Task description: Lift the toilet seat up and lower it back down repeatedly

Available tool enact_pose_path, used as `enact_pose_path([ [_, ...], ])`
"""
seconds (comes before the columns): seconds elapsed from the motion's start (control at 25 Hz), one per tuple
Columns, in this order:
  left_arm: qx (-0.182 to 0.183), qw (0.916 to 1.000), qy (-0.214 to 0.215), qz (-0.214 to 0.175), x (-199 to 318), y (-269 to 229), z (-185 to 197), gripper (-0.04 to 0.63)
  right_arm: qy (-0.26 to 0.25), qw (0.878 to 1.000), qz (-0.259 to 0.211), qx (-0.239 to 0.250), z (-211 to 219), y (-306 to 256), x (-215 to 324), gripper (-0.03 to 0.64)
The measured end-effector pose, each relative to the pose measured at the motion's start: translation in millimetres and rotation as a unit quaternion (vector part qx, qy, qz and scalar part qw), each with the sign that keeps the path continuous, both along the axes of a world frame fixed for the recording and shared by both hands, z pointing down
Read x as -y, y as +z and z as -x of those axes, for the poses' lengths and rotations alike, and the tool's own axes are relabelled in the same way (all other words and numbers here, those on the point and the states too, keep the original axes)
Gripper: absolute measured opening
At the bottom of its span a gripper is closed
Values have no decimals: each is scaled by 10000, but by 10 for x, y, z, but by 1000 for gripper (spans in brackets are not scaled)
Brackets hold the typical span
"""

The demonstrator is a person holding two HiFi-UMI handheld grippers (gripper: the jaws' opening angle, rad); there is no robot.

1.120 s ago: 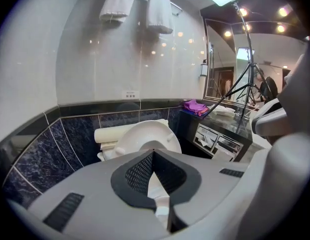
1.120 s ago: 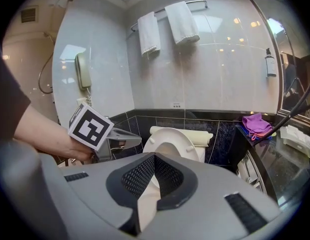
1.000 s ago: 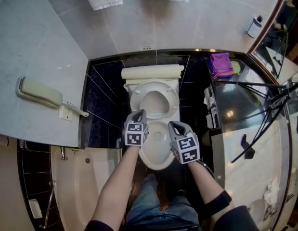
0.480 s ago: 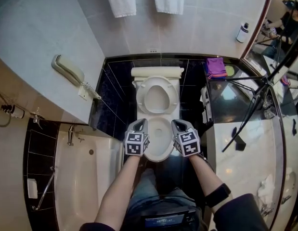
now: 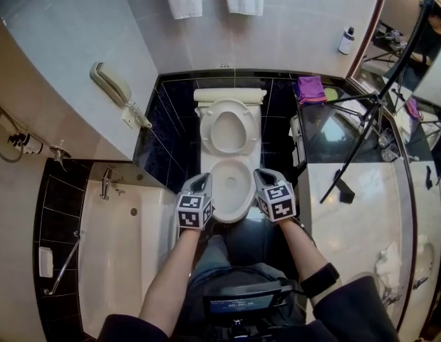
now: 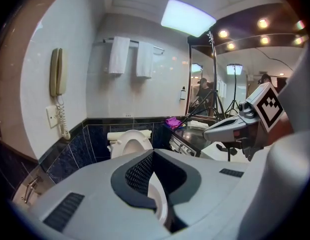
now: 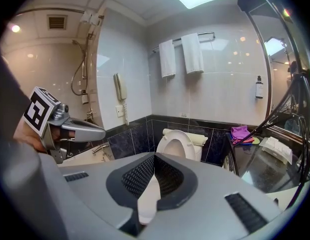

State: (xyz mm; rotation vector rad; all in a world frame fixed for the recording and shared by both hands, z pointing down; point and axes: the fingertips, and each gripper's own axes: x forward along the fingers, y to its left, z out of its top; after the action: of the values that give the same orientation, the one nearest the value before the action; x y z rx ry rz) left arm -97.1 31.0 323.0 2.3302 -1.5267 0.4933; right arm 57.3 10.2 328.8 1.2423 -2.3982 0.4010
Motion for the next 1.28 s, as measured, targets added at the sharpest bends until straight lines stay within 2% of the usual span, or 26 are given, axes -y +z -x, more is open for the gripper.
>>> enact_pose_path([
  [0.56,17,9999,76,-152,-293,-112,-130,-9,95,9999,-9,-110,-250,-54,-236,17],
  [0.96,91,9999,65,-109,-247,-58,-107,-9,59,9998,162,-98,-227,117,-244,17],
  [1.28,104,9999,103,14,0,96,-71,-9,59,9997,178,-174,-155,215,29,17],
])
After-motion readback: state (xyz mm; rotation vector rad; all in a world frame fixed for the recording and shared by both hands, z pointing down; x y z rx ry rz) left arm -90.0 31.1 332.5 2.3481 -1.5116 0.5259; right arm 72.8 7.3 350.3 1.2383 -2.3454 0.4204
